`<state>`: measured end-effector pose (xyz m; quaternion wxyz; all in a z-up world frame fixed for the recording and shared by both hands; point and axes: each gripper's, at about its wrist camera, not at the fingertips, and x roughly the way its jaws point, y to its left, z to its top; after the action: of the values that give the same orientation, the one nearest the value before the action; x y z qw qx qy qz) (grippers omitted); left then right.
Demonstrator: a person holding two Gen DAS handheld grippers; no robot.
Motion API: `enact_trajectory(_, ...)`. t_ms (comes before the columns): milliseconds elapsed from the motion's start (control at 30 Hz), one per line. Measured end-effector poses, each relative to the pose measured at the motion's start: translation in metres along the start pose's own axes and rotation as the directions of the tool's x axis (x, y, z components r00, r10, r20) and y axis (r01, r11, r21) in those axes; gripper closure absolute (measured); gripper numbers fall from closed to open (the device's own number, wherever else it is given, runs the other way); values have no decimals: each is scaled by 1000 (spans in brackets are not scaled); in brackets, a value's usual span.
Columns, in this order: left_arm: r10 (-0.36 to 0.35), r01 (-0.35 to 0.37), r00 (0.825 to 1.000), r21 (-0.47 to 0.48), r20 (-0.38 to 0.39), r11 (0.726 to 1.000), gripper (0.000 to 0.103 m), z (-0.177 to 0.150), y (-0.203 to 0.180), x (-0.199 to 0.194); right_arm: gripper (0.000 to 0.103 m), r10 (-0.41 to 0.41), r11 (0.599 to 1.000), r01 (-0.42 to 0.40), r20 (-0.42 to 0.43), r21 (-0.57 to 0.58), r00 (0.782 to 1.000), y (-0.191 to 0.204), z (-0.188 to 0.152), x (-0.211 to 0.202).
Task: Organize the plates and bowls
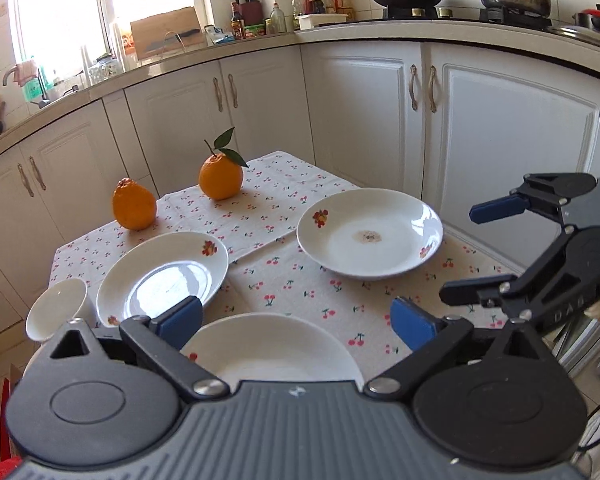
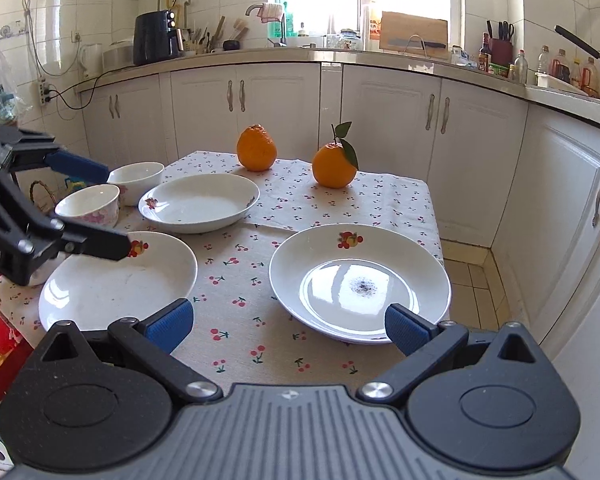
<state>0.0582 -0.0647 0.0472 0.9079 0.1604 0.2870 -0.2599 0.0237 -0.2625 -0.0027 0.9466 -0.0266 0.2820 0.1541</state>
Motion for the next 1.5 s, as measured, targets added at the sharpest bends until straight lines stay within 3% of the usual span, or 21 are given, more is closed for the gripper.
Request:
enact_trajectory(333, 30, -36, 997, -91, -67, 995, 3, -70, 14, -22, 0, 26, 1000, -27, -44, -10, 999, 15, -3, 7)
enact_trajectory(633, 14, -45, 984, -170, -180, 984, 3, -113, 28, -11, 0, 35, 999, -38, -73, -32, 997, 27, 1, 20)
enact_trajectory(1100, 39, -81, 984, -242, -173, 967, 0, -122, 33, 13, 0, 126, 989, -136, -137, -63, 982, 33, 14, 46)
enact_trajectory(1500, 65, -112, 982, -268, -178, 957, 0, -119, 32, 18, 0, 282, 931, -323, -227, -169, 932, 47, 36, 85)
